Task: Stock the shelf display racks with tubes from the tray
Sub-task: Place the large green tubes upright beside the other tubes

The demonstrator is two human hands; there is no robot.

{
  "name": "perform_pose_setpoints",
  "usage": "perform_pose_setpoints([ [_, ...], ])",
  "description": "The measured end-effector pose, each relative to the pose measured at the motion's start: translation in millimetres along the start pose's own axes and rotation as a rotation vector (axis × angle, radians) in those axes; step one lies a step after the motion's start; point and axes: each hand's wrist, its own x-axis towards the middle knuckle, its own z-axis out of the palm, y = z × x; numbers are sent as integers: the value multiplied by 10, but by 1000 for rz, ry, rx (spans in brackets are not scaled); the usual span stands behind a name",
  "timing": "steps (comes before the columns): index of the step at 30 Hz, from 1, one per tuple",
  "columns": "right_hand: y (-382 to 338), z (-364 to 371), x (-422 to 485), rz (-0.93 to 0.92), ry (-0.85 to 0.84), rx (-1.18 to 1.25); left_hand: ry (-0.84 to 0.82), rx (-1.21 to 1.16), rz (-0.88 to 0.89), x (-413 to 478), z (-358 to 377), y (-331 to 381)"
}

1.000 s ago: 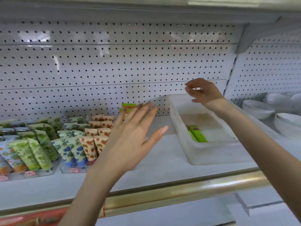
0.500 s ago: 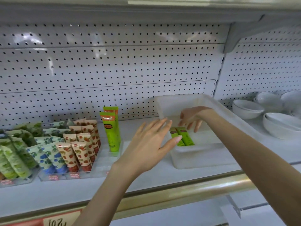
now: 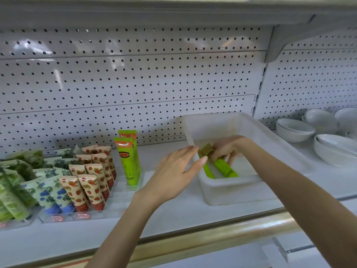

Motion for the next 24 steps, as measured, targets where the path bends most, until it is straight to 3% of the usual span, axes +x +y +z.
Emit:
perform_pose_setpoints([
  [10,-68,-200,-82,-444,644,405,94,-131,-31,200,44,-82],
  [12,-118,-213,-182,-553,695,553,119,-173,-29,236,34,-82],
  [15,-199,-216,-379,-733,598,747,170,-247,-25,291,14,-73],
  [21,-234,-179,-498,-950,267,827,332,-420,35,395,-20,-10],
  [24,-236,-187,-526,-1031,123,889,325,-484,62,422,-10,16],
])
